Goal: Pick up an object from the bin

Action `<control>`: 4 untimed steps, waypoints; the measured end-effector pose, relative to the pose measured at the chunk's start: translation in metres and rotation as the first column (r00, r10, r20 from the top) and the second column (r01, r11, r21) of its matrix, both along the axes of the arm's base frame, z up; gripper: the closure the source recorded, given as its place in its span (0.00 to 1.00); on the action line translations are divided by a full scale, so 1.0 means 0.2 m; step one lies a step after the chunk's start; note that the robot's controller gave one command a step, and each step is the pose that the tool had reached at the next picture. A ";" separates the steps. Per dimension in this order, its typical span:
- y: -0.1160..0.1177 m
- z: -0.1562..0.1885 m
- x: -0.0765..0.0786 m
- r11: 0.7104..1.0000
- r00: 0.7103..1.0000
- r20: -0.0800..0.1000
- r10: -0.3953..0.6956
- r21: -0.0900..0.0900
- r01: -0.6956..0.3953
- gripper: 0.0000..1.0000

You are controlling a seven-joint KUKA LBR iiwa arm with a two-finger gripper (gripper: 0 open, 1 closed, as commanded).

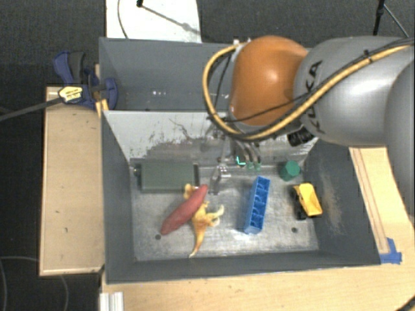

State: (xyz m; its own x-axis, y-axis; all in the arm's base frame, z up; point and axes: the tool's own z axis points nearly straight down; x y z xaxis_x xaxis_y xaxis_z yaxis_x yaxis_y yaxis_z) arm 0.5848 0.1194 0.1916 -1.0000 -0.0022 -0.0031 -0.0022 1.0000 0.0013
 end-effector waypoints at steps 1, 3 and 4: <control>0.11 -0.25 0.03 1.000 1.000 0.008 0.009 0.001 -0.009 0.00; -0.10 -0.54 -0.12 1.000 1.000 -0.002 -0.026 -0.001 0.026 1.00; -0.10 -0.54 -0.12 1.000 1.000 -0.001 -0.028 0.000 0.028 0.00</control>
Offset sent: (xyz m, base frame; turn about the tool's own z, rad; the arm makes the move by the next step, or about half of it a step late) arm -0.0345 -0.0343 -0.1216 0.0390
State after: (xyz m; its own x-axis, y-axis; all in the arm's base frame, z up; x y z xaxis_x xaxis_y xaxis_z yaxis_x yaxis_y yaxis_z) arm 0.5614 0.0989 0.0836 -0.9997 0.0258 -0.0023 0.0258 0.9997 0.0010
